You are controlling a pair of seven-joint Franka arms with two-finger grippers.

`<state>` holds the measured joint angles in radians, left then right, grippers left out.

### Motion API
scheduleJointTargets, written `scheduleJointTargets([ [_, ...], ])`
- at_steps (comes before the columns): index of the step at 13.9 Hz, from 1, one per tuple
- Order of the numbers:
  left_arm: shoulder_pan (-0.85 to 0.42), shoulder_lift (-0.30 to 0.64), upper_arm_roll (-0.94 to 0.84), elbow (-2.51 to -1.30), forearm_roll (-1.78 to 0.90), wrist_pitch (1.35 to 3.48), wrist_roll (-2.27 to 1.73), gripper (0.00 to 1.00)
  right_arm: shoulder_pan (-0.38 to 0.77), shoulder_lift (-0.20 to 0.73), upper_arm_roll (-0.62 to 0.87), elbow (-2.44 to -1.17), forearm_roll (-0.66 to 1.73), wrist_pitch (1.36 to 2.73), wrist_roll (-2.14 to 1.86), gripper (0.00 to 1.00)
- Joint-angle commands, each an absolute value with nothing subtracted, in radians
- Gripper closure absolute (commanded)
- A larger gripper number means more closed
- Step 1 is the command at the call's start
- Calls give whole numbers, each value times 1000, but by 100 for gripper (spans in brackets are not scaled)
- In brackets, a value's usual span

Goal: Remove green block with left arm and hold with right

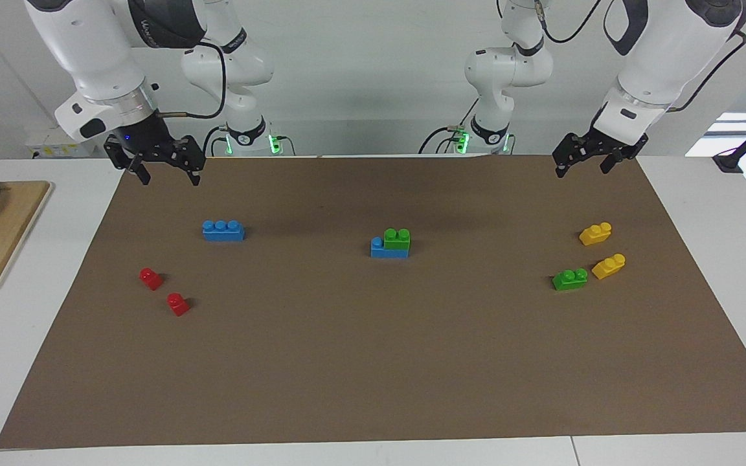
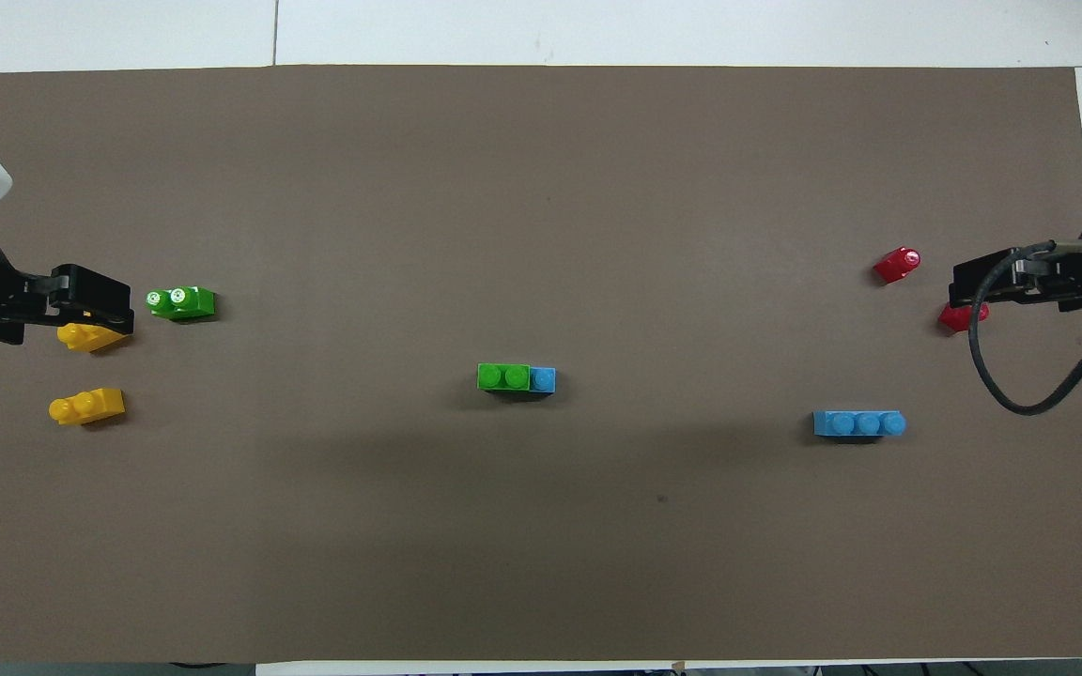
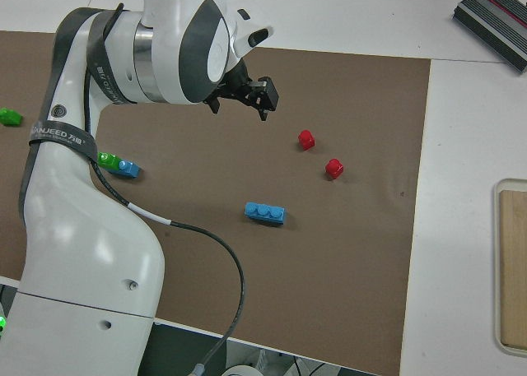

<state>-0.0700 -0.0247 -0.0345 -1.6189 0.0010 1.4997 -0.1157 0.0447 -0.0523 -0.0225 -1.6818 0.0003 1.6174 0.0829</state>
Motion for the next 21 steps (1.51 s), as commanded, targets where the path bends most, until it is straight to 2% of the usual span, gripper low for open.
scheduleJointTargets([
  [1, -74, -38, -26, -1643, -5, 1513, -100, 0, 31, -64, -11, -1683, -23, 1603, 55, 0],
  [11, -74, -63, -29, -1664, -3, 1506, -170, 0, 37, -63, -11, -1683, -21, 1617, 129, 0],
  [16, -84, -106, -32, -1747, -9, 1508, -213, 0, 43, -64, -3, -1690, -2, 1612, 481, 0],
  [21, -118, -123, -38, -1781, -44, 1526, -463, 0, 49, -64, 0, -1707, 95, 1594, 898, 0],
])
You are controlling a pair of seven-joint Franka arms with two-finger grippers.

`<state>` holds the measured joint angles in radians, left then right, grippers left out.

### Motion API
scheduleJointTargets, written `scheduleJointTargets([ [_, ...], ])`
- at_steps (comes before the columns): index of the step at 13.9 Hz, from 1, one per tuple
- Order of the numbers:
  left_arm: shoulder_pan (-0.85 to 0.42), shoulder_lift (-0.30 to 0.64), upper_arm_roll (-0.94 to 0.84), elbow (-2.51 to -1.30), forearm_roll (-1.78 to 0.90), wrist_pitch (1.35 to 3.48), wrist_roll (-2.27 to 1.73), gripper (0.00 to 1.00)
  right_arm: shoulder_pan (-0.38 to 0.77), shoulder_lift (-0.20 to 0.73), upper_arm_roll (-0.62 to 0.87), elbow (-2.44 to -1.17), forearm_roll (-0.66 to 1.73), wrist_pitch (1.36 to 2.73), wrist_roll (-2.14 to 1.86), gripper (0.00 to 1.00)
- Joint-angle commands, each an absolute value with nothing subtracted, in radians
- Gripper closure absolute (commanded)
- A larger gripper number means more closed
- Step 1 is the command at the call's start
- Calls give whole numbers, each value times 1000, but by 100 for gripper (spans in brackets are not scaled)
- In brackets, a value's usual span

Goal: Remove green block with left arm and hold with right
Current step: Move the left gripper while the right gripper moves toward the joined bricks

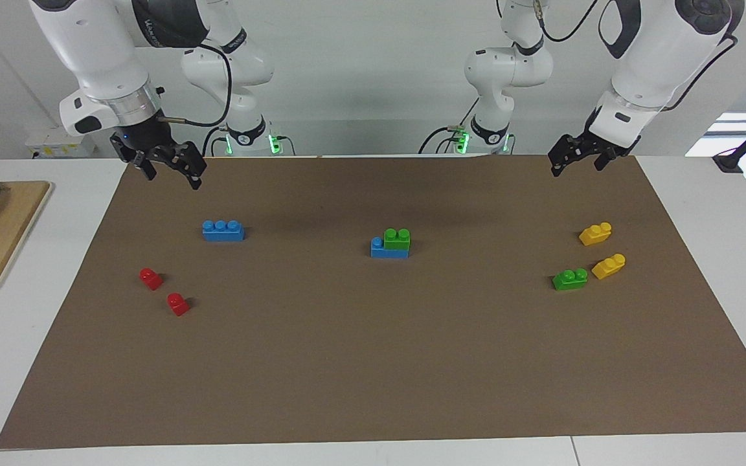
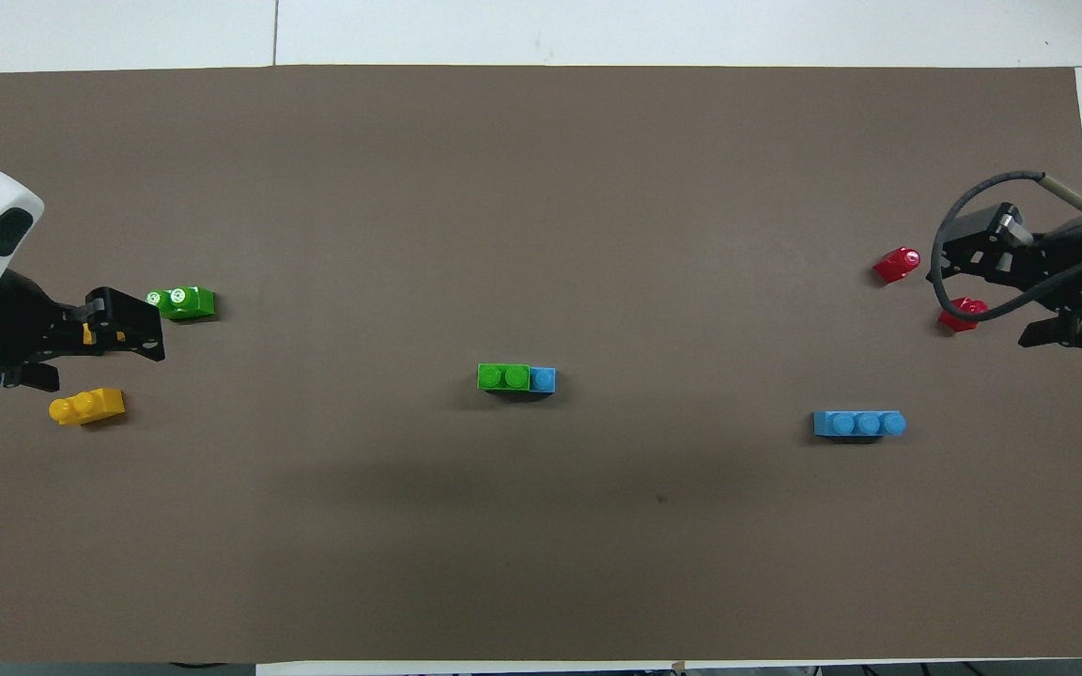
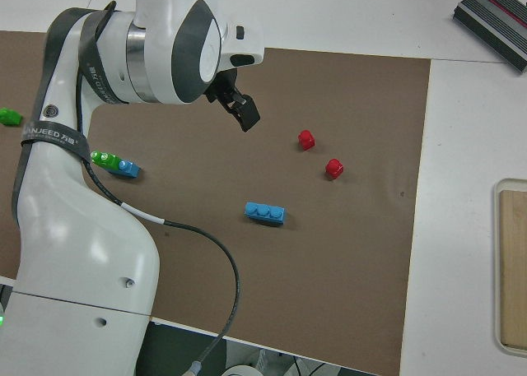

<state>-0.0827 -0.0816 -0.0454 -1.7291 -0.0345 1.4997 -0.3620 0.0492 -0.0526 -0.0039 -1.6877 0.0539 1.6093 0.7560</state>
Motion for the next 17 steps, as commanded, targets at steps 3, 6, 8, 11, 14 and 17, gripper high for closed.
scheduleJointTargets([
  [3, -150, -137, -38, -1809, -43, 1548, -763, 0, 87, -61, 0, -1739, 170, 1603, 1113, 0],
  [6, -199, -126, -40, -1793, -44, 1595, -1044, 0, 97, -61, 0, -1791, 274, 1611, 1256, 0],
  [8, -242, -121, -41, -1776, -52, 1594, -1156, 0, 97, -52, 0, -1825, 339, 1638, 1328, 0],
  [11, -256, -121, -43, -1788, -106, 1629, -1355, 0, 110, -23, 0, -1867, 426, 1699, 1382, 0],
  [14, -275, -132, -40, -1867, -104, 1695, -1480, 0, 153, 8, 0, -1899, 491, 1814, 1501, 0],
  [17, -285, -121, -41, -1873, -104, 1700, -1557, 0, 219, 31, 0, -1923, 497, 1891, 1607, 0],
])
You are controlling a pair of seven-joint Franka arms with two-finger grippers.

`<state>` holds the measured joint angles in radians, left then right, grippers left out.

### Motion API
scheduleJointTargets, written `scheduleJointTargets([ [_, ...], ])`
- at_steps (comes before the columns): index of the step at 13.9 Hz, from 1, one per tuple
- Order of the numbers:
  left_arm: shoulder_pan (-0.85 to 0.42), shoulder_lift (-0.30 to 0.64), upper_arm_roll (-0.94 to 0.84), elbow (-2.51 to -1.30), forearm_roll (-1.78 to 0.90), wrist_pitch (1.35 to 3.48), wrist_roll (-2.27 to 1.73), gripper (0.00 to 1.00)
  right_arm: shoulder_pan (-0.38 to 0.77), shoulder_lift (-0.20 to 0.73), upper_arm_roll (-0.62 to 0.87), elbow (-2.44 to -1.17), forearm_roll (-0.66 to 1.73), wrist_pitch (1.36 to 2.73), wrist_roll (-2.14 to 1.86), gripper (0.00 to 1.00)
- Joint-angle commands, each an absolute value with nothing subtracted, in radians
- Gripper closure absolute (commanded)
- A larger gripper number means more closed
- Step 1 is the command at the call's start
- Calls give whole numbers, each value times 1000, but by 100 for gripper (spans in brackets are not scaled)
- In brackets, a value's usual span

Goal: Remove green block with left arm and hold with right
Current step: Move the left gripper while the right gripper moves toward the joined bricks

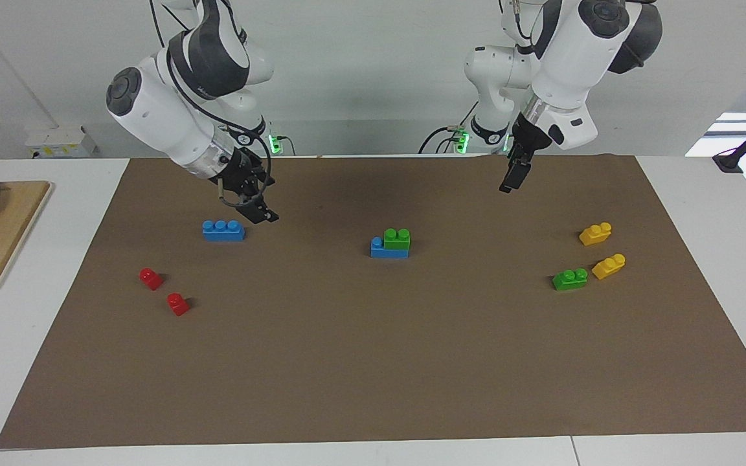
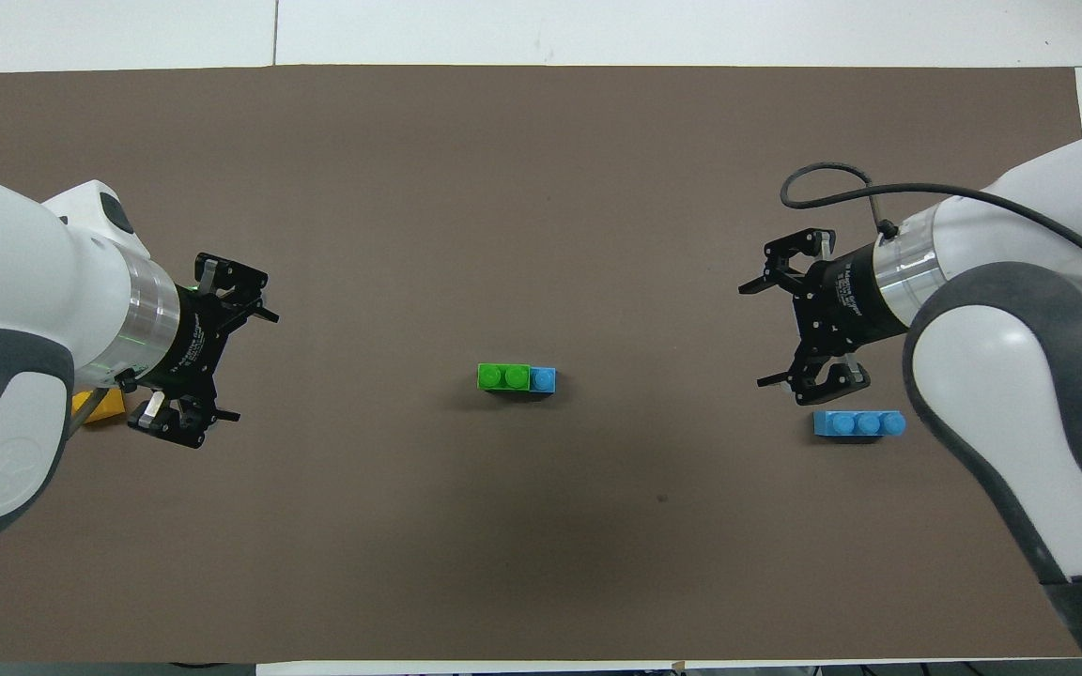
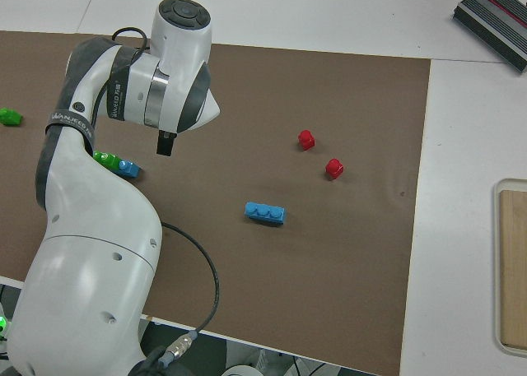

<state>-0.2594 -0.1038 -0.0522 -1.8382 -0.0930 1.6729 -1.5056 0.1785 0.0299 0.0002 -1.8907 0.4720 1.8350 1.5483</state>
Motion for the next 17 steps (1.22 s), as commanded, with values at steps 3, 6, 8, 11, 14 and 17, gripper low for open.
scheduleJointTargets([
  [3, -368, -71, -41, -1888, -104, 1765, -1696, 0, 288, 38, 0, -1992, 499, 2009, 1611, 0],
  [6, -409, -28, -41, -1887, -103, 1805, -1801, 0, 334, 70, 0, -2000, 505, 2078, 1611, 0],
  [8, -443, 15, -40, -1878, -95, 1841, -1873, 0, 356, 84, 0, -2009, 523, 2118, 1611, 0],
  [11, -451, 60, -43, -1878, -106, 1949, -1982, 0, 374, 104, 0, -2040, 534, 2178, 1611, 0],
  [14, -511, 94, -44, -1879, -106, 1968, -1988, 0, 429, 124, 0, -2068, 538, 2268, 1630, 0],
  [17, -525, 91, -44, -1908, -106, 1973, -1993, 0, 456, 140, 0, -2085, 569, 2315, 1637, 0],
])
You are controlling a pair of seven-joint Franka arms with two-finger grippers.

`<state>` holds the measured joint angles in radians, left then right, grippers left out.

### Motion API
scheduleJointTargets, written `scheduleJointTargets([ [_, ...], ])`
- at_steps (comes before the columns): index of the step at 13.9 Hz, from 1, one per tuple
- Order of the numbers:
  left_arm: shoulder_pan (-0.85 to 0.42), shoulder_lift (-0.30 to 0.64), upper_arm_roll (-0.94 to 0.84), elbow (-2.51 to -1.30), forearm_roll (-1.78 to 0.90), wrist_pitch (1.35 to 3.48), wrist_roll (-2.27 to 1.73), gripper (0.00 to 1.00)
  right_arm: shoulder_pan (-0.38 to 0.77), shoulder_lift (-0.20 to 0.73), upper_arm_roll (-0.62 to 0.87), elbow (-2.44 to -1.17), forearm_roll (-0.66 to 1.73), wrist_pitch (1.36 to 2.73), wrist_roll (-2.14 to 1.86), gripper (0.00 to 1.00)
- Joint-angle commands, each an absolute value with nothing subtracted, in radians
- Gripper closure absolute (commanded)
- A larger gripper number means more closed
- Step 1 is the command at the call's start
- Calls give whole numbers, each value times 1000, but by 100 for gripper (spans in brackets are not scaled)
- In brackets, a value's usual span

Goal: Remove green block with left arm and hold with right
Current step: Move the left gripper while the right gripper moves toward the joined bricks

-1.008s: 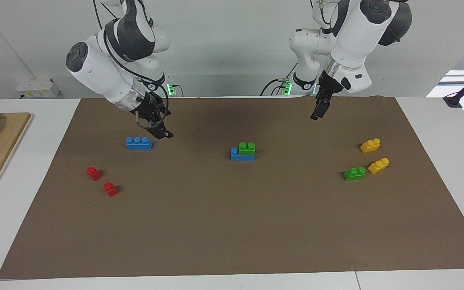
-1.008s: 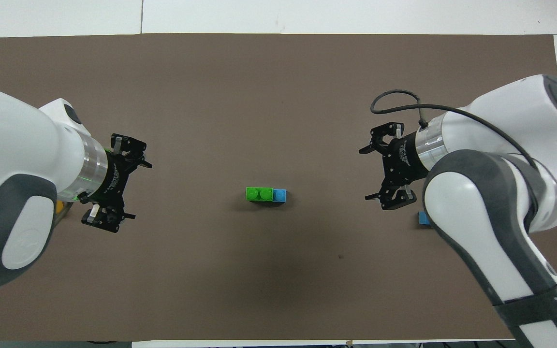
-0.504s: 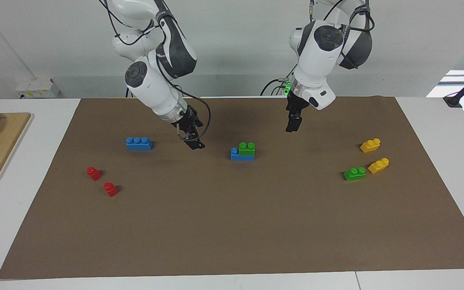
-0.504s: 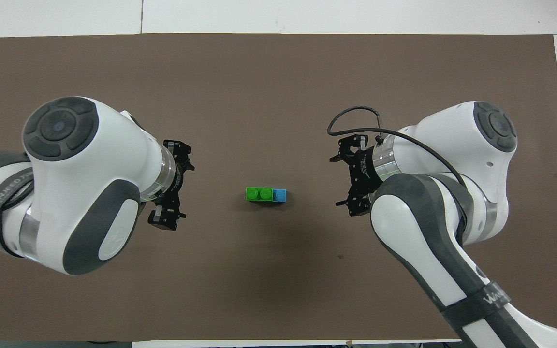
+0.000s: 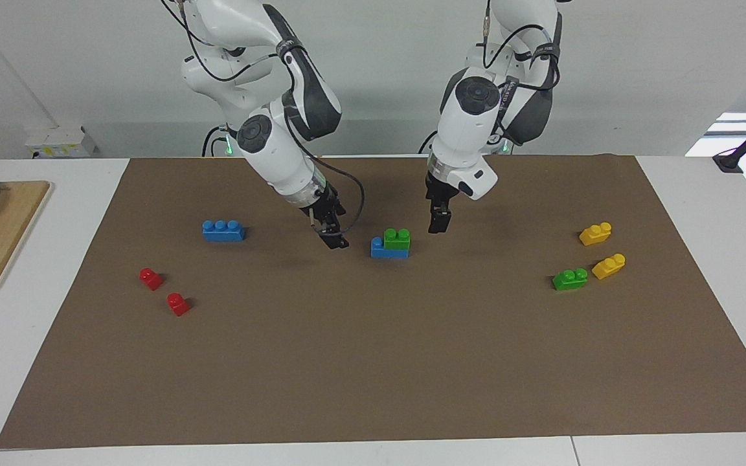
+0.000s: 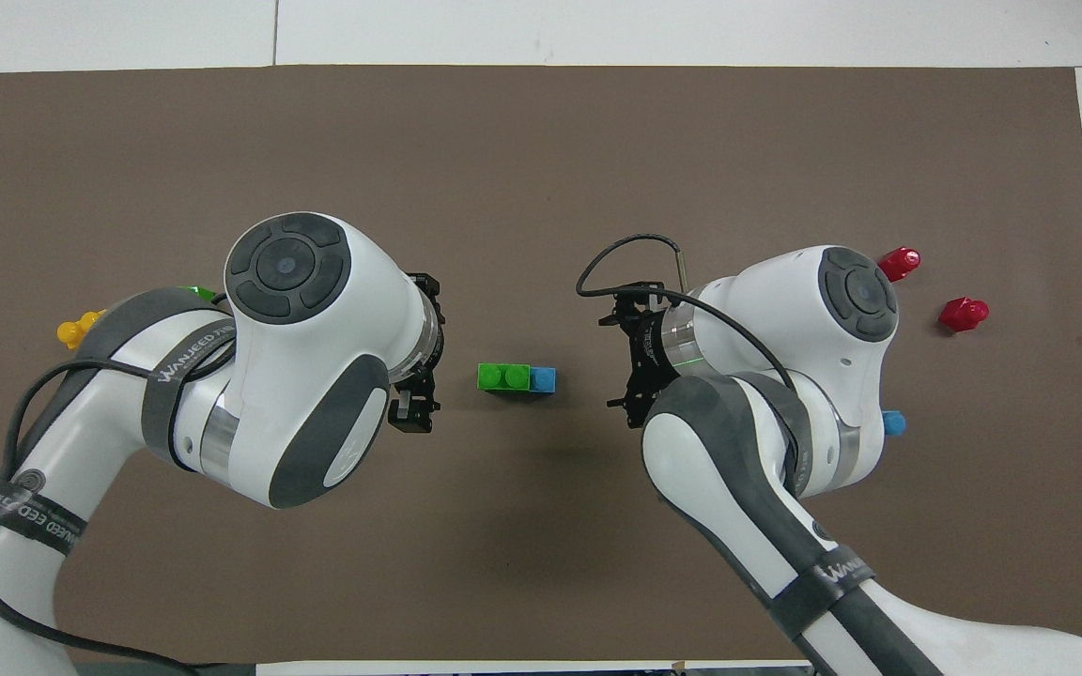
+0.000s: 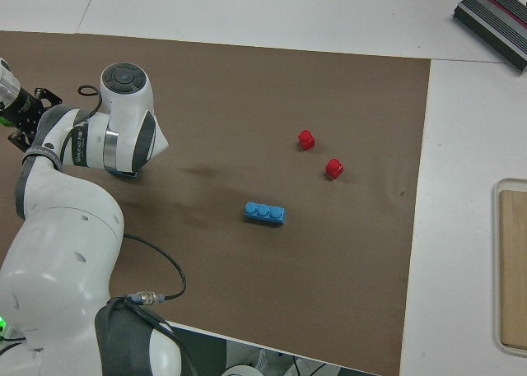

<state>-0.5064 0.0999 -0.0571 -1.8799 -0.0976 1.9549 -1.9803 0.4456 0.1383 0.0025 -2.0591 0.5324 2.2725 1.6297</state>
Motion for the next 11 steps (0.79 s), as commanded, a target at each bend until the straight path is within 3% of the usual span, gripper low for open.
scheduleJointTargets([
  [1, -540, 89, -44, -1920, -106, 1985, -1996, 0, 462, 143, 2, -2097, 574, 2330, 1635, 0],
  [11, -600, 146, -46, -2006, -106, 2203, -2152, 0, 554, 215, 0, -2111, 618, 2461, 1652, 0],
])
